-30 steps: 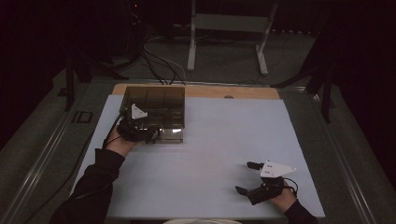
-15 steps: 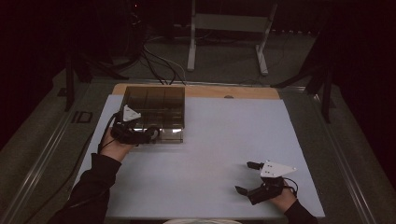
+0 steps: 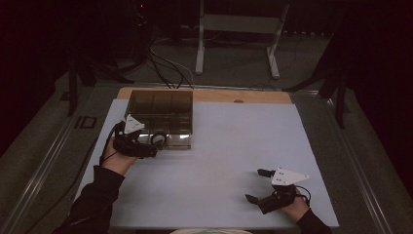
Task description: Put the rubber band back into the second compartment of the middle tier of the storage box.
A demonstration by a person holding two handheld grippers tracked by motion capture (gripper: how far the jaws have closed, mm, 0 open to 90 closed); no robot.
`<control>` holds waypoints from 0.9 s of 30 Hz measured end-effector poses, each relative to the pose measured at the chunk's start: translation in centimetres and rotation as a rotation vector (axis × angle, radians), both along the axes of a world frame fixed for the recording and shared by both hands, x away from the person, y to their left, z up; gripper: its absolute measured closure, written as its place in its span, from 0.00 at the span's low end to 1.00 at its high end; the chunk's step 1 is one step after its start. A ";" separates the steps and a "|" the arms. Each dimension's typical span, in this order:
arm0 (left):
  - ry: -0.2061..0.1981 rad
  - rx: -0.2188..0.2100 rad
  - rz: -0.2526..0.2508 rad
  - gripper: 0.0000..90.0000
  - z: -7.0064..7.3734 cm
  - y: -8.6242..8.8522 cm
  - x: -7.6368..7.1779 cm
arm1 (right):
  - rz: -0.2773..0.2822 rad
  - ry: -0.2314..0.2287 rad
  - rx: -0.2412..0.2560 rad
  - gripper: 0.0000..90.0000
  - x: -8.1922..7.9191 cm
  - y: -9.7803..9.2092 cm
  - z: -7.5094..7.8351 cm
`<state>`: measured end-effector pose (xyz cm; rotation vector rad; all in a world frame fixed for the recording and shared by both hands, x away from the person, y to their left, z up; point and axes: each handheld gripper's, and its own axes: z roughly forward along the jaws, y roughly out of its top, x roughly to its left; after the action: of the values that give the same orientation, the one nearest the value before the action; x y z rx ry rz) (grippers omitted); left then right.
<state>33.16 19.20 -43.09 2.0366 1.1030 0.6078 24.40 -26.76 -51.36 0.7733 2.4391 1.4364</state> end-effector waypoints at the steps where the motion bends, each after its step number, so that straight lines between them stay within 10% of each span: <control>1: 0.006 -0.029 -0.007 0.03 -0.1 0.2 -0.3 | 0.001 -0.002 0.000 0.00 0.0 0.0 0.0; 27: 0.013 -0.067 0.050 0.01 -3.7 0.5 -4.2 | 0.002 0.000 0.001 0.00 0.0 0.0 0.0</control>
<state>29.00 19.67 -46.81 1.9635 1.1692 0.5757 24.39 -26.73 -51.33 0.7716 2.4396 1.4385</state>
